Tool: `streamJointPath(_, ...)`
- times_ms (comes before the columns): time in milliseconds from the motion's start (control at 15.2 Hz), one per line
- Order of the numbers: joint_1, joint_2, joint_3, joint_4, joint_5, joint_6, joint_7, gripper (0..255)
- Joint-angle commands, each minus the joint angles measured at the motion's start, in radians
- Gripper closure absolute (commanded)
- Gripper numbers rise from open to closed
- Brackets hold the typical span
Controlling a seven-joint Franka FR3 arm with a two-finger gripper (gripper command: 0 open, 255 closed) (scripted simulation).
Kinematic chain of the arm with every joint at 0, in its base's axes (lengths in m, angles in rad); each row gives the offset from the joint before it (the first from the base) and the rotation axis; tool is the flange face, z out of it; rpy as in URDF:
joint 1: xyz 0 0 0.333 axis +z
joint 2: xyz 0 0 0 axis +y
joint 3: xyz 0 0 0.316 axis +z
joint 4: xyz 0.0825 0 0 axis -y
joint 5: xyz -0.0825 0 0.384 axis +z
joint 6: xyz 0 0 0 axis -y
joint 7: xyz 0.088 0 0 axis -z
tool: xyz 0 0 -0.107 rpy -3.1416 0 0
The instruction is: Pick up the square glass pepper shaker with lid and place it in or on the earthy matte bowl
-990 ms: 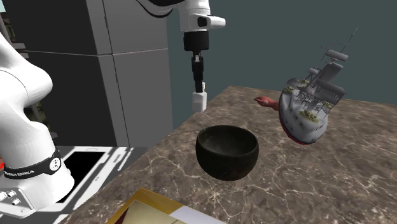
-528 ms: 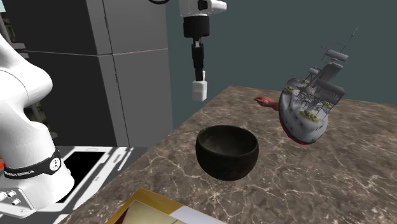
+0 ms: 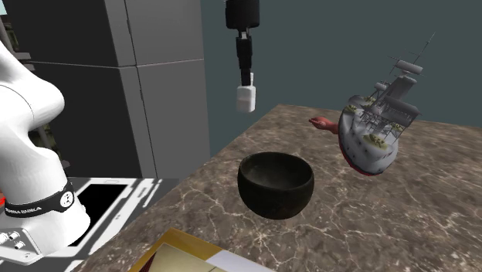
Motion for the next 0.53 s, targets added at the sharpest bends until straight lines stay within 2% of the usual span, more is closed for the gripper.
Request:
streamJointPath(0,-0.019,0.012,-0.027,0.019,-0.005,-0.006,-0.045,255)
streamJointPath(462,-0.087,0.086,-0.119,0.141,-0.019,-0.047,-0.202,255)
